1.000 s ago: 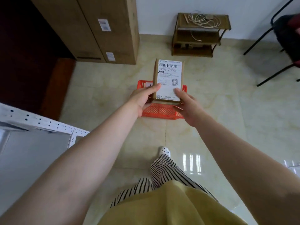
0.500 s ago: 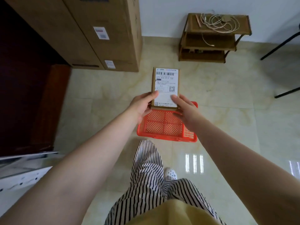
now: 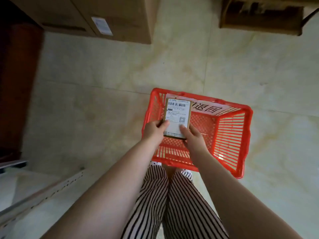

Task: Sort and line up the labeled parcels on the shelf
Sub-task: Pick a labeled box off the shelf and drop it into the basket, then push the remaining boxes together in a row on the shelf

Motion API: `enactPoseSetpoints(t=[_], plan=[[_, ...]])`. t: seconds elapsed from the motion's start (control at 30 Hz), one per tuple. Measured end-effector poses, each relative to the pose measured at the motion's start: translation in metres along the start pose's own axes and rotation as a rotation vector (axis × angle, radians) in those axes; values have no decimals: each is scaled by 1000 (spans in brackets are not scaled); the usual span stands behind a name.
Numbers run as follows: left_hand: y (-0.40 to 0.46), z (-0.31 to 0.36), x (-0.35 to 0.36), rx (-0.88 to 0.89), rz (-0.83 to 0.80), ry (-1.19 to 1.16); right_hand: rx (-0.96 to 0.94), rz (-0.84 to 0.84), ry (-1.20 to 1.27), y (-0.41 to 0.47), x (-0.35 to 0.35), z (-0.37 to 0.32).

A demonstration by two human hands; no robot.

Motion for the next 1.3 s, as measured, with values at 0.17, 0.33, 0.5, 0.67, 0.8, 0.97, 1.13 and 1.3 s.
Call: enactPoseSetpoints(t=[0.17,0.33,0.5,0.67,0.8,0.97,1.13,1.3], plan=[[107,-65,23,-72,52,139,66,4,-46,109,-20,70],[178,-104,50,-99,118,197,30,44,-183,186,-35,106],[220,-118,59,-125,186,246,13,51,-265,228,-42,121],[239,-131,59,-138,190,195,4,63,-298,246,-42,130],[239,-134,58,-121,199,179,9,69,-301,251,-42,134],[239,-135,59,-119,212,201,36,77,-332,247,-40,133],[210,-128,55,-215,184,190,172,188,-417,216,-44,115],[117,-105,26,-199,122,-49,128,200,-262,124,-25,62]])
Point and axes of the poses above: each hand's wrist, its own y-axis towards the middle knuckle, its own x-axis out of the palm, z = x × y, the point moved 6 cm from there along y, towards the middle knuckle, and after that the axes turned 13 degrees about -z, right-handed, at the moved point
